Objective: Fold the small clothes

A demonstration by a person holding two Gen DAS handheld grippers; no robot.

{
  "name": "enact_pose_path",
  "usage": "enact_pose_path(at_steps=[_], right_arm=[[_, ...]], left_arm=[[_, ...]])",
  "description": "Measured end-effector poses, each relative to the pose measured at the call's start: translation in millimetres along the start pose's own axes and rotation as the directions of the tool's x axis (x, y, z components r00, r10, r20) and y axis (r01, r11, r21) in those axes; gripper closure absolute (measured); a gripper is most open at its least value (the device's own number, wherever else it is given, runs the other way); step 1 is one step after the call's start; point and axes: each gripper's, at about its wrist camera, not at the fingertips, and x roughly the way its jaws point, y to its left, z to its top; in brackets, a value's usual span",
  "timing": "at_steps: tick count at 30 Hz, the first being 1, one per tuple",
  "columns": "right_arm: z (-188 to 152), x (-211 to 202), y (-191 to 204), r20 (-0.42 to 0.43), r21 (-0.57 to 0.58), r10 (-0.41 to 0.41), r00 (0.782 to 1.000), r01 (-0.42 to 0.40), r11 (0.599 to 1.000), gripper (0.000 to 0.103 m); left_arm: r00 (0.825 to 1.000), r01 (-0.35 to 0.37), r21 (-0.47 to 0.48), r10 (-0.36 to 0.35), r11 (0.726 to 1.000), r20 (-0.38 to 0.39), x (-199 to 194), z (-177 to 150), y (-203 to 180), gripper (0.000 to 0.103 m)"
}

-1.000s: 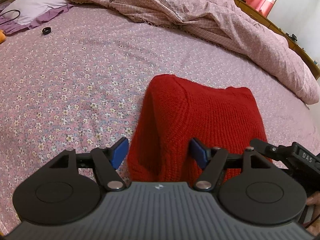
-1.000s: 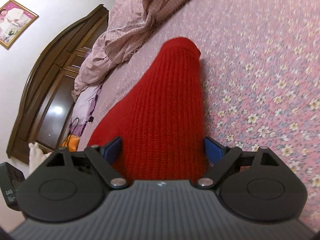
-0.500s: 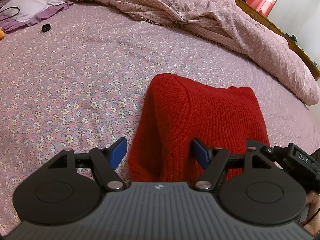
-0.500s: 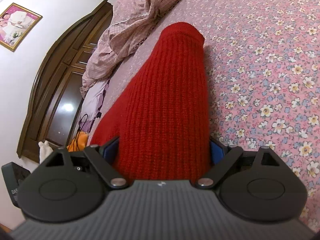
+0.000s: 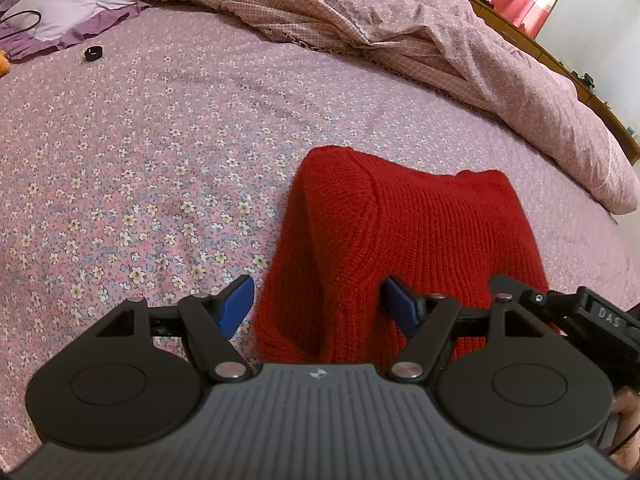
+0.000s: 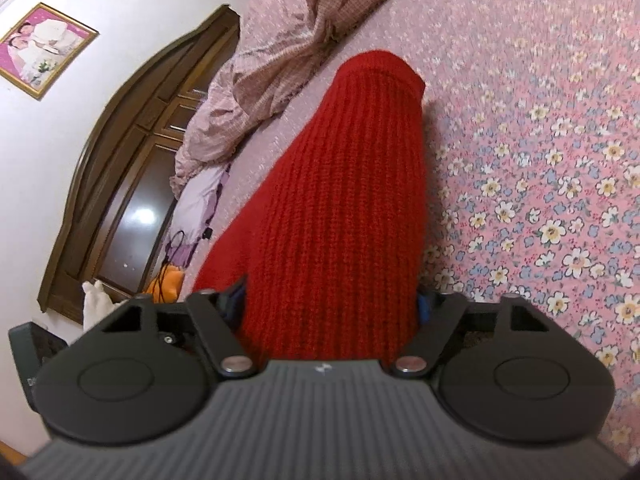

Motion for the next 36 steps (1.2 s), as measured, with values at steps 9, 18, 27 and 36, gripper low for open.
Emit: enact_pose_path(at_steps=[9,18,27,36], right_arm=[[-2,-27,10,0.098,0.033,0.064,0.993,-0.067,0.997,0.041],[3,-69,20,0.169,-0.023,0.058,0.984,-0.054,0.998,0.042],[-3,-119,4,0.223,-0.005,-0.004,0.975,0.005,1.0,0.042],[-9,-165,-26,0.292,0.046,-0.075,0.954,0.064,0.997,0.042]], left_arm=[[1.0,0.01,0.027,-0.011,1.0,0.013,-6,-1,-15,0.027],[0.997,0.075,0.072,-0.076,0.995,0.0,-6,-8,-48,0.027],[0.989,0.145,0.147,-0.14,0.978,-0.043,-3,-26,-95,0.027],[0.981,0.19,0.246,-0.172,0.951,-0.092,12,-46,-152,0.027]])
